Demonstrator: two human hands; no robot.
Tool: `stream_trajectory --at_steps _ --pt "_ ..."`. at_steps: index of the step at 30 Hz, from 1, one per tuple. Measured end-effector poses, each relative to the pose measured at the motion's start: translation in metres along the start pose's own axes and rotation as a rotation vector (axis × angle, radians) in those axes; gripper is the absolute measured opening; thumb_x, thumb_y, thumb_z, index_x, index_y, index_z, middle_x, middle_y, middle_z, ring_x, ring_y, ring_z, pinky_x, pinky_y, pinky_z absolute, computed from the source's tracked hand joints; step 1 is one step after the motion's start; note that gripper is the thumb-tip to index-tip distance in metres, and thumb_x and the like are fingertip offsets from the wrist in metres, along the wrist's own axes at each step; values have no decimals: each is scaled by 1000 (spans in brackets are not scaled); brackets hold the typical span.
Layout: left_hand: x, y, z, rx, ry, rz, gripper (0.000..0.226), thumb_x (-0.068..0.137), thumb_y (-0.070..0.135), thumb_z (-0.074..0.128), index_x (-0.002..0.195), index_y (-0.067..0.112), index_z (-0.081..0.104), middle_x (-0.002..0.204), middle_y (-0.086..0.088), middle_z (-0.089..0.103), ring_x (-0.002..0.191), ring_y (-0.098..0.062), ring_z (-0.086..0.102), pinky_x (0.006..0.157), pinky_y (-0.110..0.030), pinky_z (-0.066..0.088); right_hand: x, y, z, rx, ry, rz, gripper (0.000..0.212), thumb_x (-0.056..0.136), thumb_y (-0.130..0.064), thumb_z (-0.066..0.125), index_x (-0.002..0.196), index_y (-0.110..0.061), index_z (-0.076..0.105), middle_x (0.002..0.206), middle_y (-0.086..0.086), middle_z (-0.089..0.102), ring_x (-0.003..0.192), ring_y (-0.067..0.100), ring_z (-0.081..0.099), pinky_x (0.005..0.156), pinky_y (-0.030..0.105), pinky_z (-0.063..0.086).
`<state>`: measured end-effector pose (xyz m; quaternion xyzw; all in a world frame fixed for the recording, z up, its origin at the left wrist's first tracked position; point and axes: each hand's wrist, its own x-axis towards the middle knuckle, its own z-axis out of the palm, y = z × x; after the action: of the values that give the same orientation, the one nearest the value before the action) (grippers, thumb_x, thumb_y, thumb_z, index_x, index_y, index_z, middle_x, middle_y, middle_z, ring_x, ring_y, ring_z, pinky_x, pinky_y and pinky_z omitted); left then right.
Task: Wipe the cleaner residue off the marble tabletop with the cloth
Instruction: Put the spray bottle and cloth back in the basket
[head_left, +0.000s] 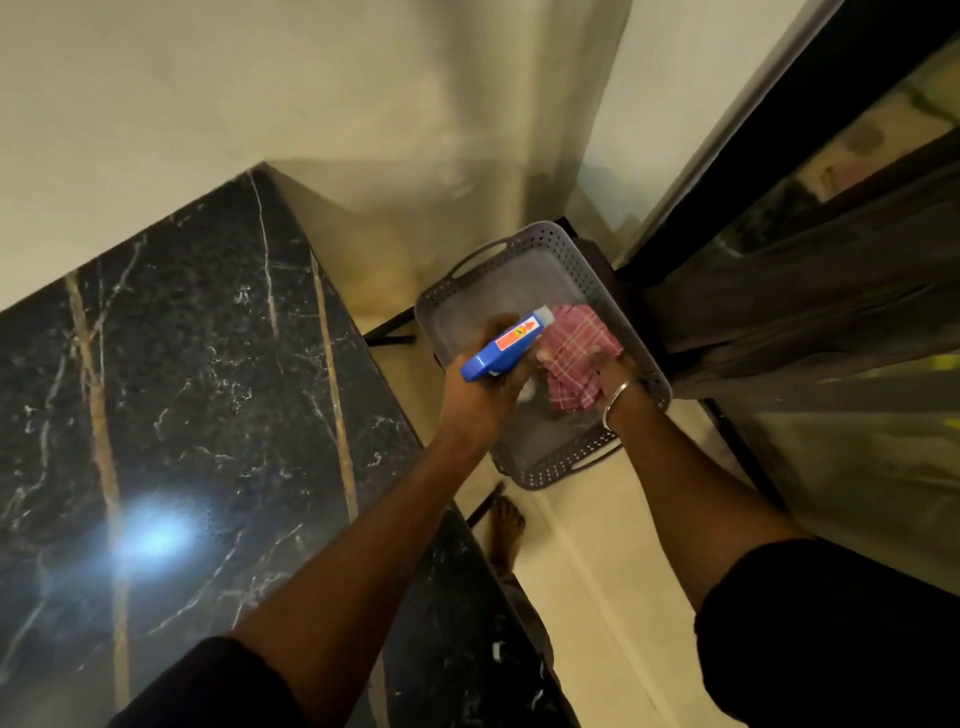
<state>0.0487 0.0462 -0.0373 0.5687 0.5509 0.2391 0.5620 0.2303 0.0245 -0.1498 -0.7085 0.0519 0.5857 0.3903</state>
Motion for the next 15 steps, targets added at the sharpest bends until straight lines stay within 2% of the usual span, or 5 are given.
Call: stream_trajectory --at_steps 2,5,8,12,15 --pt "4 -8 4 9 -15 14 39 89 5 67 124 -6 53 102 -8 64 81 13 61 74 -6 46 14 7 -1 -74 97 13 43 100 -17 45 139 1 42 142 20 46 130 38 45 95 42 43" --pt "7 -21 10 19 -36 -6 37 88 6 69 121 -2 55 102 -2 66 90 4 65 79 -12 49 18 13 1 -36 192 -92 38 96 -10 53 132 2 51 132 22 55 122 40 52 86 41 44" --pt "8 -30 14 -2 -44 10 40 88 2 68 123 -7 53 108 -10 65 94 0 65 83 -17 51 21 20 0 -8 169 -63 38 94 -5 52 131 1 54 130 21 56 114 38 56 87 43 45" --pt "9 -34 16 3 -11 14 40 86 7 73 121 -1 57 106 -6 67 89 2 64 79 -13 49 25 22 -2 -184 226 -158 38 88 -4 60 127 -2 58 123 9 60 105 24 56 86 30 40" --pt "9 -36 15 26 -36 -24 46 76 16 82 116 8 62 103 0 69 88 0 63 79 -16 49 26 27 -2 -319 247 -196 42 82 -8 66 123 -3 62 123 11 64 108 28 60 84 31 42"
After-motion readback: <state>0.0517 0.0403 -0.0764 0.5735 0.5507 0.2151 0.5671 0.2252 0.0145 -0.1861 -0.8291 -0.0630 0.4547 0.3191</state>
